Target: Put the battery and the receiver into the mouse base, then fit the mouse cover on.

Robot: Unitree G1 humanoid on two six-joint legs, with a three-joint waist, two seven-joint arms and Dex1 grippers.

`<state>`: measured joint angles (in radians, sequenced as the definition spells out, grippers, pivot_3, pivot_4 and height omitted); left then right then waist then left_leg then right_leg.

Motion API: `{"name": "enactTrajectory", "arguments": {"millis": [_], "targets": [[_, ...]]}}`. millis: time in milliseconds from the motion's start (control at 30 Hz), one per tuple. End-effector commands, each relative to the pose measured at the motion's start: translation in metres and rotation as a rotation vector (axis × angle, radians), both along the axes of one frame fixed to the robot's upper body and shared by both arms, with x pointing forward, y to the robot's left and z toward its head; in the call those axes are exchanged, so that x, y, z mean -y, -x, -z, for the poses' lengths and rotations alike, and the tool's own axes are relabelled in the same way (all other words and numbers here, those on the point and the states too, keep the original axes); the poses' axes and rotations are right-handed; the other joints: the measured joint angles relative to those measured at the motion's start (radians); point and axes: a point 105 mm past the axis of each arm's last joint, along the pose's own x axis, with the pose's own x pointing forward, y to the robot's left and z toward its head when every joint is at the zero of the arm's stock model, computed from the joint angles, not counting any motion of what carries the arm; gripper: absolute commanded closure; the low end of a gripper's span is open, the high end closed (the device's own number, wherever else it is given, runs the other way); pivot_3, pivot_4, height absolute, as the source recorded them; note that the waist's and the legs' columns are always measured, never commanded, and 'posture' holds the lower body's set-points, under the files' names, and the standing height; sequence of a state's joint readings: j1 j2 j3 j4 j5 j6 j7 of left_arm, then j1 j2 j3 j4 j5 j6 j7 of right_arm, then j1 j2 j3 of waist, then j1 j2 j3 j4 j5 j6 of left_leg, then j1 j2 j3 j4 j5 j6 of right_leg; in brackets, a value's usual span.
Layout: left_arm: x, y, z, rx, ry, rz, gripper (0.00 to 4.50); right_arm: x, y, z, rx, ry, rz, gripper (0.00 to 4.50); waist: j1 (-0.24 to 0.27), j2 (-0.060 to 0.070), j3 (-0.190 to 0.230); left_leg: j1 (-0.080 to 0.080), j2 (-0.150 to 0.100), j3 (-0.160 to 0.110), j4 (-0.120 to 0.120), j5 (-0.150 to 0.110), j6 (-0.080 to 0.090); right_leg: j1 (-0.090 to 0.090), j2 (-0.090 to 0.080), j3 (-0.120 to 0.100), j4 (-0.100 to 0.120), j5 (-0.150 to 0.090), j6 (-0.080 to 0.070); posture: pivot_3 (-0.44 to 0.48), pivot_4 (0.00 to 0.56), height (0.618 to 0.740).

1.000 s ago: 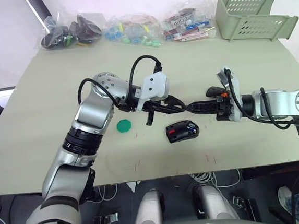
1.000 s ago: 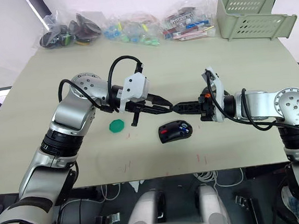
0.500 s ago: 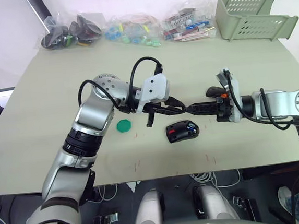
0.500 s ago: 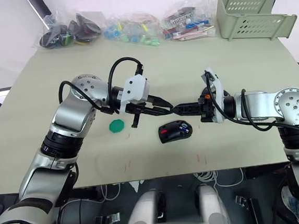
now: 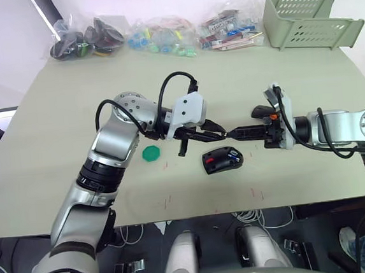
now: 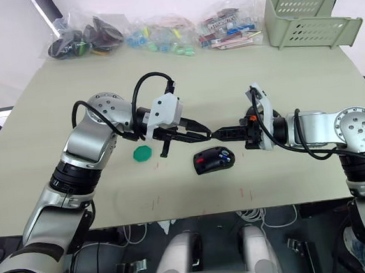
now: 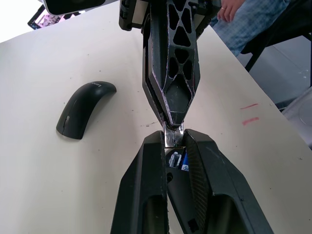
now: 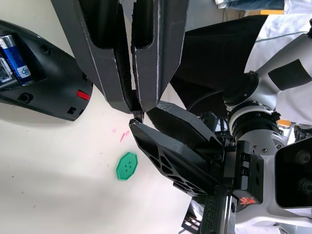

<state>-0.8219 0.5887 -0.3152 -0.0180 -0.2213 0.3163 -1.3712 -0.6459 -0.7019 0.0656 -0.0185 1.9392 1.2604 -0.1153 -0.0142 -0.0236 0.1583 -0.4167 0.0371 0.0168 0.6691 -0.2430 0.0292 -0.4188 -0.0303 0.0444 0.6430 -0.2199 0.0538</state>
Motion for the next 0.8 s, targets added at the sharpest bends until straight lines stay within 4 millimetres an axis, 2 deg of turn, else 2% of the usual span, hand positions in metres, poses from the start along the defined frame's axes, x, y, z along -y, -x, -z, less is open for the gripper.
{"name": "enactTrajectory", "arguments": {"millis": [33, 267, 400, 533, 667, 800], "targets": [[0.001, 0.004, -0.010, 0.046, 0.025, 0.020, 3.95, -0.001, 0.004, -0.012, 0.025, -0.036, -0.027, 4.48, 0.000, 0.000, 0.000, 0.000, 0.000, 0.000, 0.000, 0.000, 0.000, 0.000, 0.000, 0.000, 0.000, 0.000, 0.000, 0.000, 0.150, 0.740], [0.000, 0.004, -0.008, 0.044, 0.024, 0.016, 3.95, 0.000, 0.005, -0.011, 0.025, -0.032, -0.032, 4.48, 0.000, 0.000, 0.000, 0.000, 0.000, 0.000, 0.000, 0.000, 0.000, 0.000, 0.000, 0.000, 0.000, 0.000, 0.000, 0.000, 0.150, 0.740], [-0.002, 0.005, -0.006, 0.018, 0.029, 0.009, 2.56, 0.000, 0.007, -0.010, 0.025, -0.025, -0.035, 4.50, 0.000, 0.000, 0.000, 0.000, 0.000, 0.000, 0.000, 0.000, 0.000, 0.000, 0.000, 0.000, 0.000, 0.000, 0.000, 0.000, 0.150, 0.740], [-0.005, 0.003, -0.007, 0.005, 0.046, -0.018, 0.62, 0.002, 0.008, -0.009, 0.025, -0.007, -0.038, 4.50, 0.000, 0.000, 0.000, 0.000, 0.000, 0.000, 0.000, 0.000, 0.000, 0.000, 0.000, 0.000, 0.000, 0.000, 0.000, 0.000, 0.150, 0.740], [-0.014, 0.002, -0.003, -0.050, 0.056, -0.065, 0.62, 0.008, 0.010, -0.006, 0.033, 0.060, -0.040, 4.50, -0.001, 0.000, 0.000, 0.000, 0.000, 0.000, 0.000, 0.000, 0.000, 0.000, 0.000, 0.000, 0.000, 0.000, 0.000, 0.000, 0.150, 0.740], [-0.022, 0.004, 0.012, -0.119, 0.061, -0.118, 0.62, 0.015, 0.007, -0.005, 0.052, 0.182, -0.014, 4.50, -0.002, 0.000, 0.000, 0.000, 0.000, 0.000, 0.000, 0.000, 0.000, -0.001, 0.000, 0.000, 0.000, 0.000, 0.000, 0.000, 0.150, 0.740]]}}
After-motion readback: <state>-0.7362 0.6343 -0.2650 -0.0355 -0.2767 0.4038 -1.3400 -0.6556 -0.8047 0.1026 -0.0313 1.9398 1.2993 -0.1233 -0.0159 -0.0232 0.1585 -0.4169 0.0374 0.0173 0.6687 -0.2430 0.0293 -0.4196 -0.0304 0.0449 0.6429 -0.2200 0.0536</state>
